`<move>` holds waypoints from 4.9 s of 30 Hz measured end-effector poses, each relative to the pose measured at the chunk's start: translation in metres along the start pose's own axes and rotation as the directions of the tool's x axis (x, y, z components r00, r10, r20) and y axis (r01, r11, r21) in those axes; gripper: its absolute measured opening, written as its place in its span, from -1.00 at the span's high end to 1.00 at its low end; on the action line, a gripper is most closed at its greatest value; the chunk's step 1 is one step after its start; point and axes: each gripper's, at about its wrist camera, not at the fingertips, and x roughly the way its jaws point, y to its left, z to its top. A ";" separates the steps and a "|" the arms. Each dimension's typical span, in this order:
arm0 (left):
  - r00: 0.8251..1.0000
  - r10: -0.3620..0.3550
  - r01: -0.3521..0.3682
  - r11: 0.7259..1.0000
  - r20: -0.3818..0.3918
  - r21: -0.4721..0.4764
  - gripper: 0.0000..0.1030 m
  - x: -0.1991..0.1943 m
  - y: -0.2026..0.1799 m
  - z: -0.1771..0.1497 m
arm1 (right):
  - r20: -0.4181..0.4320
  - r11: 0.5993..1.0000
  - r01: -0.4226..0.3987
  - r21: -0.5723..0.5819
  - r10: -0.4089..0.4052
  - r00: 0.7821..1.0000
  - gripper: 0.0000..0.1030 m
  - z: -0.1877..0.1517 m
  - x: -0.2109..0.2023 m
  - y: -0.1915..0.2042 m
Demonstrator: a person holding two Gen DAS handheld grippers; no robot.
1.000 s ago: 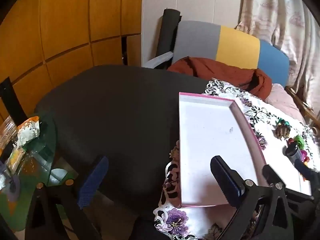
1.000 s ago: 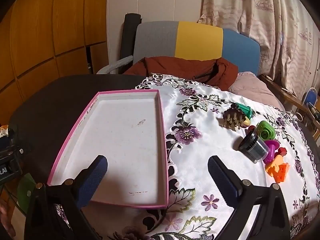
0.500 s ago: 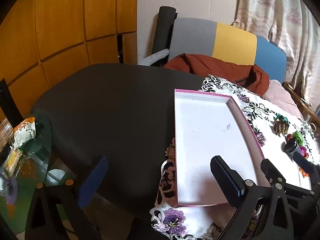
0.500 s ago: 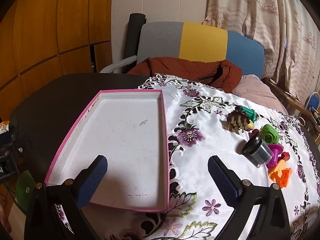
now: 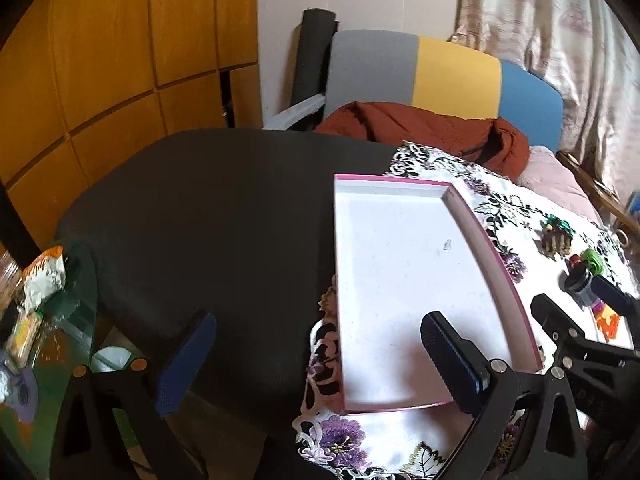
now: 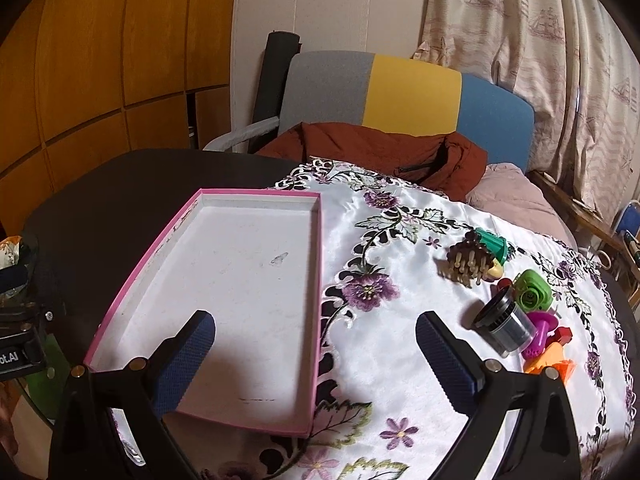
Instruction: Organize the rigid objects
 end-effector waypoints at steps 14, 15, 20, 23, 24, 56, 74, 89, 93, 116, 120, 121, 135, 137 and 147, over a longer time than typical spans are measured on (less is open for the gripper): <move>0.989 -0.143 0.146 0.986 -0.040 0.077 -1.00 0.009 -0.032 0.014 | -0.075 0.976 0.126 0.178 -0.114 0.991 -0.99 0.013 0.011 -0.108; 0.990 -0.136 0.140 0.986 -0.041 0.095 -1.00 0.010 -0.035 0.013 | -0.077 0.972 0.135 0.191 -0.122 0.990 -0.99 0.013 0.010 -0.116; 0.986 -0.161 0.166 0.979 -0.052 0.114 -1.00 0.012 -0.042 0.016 | -0.094 0.948 0.161 0.276 -0.140 0.986 -0.99 0.013 0.008 -0.156; 0.977 -0.201 0.208 0.972 -0.068 0.106 -1.00 0.015 -0.047 0.022 | -0.091 0.911 0.190 0.365 -0.168 0.982 -0.99 0.014 0.002 -0.192; 0.971 -0.226 0.233 0.966 -0.073 0.111 -1.00 0.015 -0.053 0.025 | -0.095 0.895 0.193 0.403 -0.169 0.981 -0.99 0.013 0.001 -0.207; 0.808 -0.453 0.589 0.623 -0.376 0.515 -1.00 0.092 -0.360 0.016 | -0.089 0.559 0.150 0.815 -0.135 0.987 -0.99 -0.041 -0.003 -0.334; 0.767 -0.500 0.642 0.607 -0.403 0.468 -0.27 0.097 -0.351 0.000 | -0.136 0.541 0.154 0.827 -0.073 0.988 -0.99 -0.047 0.012 -0.337; 0.785 -0.546 0.620 0.707 -0.295 0.340 -0.26 0.047 -0.257 0.011 | -0.333 0.628 0.232 0.743 0.045 0.942 -0.75 -0.056 0.047 -0.319; 0.789 -0.556 0.614 0.719 -0.262 0.325 -0.26 0.035 -0.234 0.017 | -0.308 0.574 0.236 0.784 0.031 0.951 -0.73 -0.060 0.033 -0.330; 0.832 -0.520 0.552 0.811 -0.194 0.194 -0.26 0.036 -0.144 0.031 | -0.533 0.657 0.377 0.653 0.045 0.845 0.53 -0.088 0.036 -0.312; 0.858 -0.480 0.506 0.850 -0.184 0.143 -0.26 0.051 -0.113 0.037 | -0.545 0.664 0.387 0.639 0.036 0.838 0.53 -0.089 0.039 -0.309; 0.864 -0.470 0.495 0.859 -0.182 0.130 -0.26 0.055 -0.105 0.040 | -0.550 0.669 0.392 0.632 0.030 0.835 0.53 -0.088 0.041 -0.308; 0.924 -0.336 0.349 0.936 -0.182 0.050 -0.26 0.130 -0.042 0.089 | -0.570 0.720 0.396 0.570 -0.001 0.822 0.53 -0.080 0.050 -0.301; 0.927 -0.321 0.335 0.941 -0.194 0.045 -0.26 0.141 -0.042 0.093 | -0.569 0.724 0.395 0.566 -0.004 0.822 0.53 -0.080 0.051 -0.300; 0.944 -0.251 0.266 0.963 -0.216 0.043 -0.30 0.172 -0.042 0.101 | -0.566 0.739 0.394 0.546 -0.020 0.824 0.53 -0.079 0.052 -0.299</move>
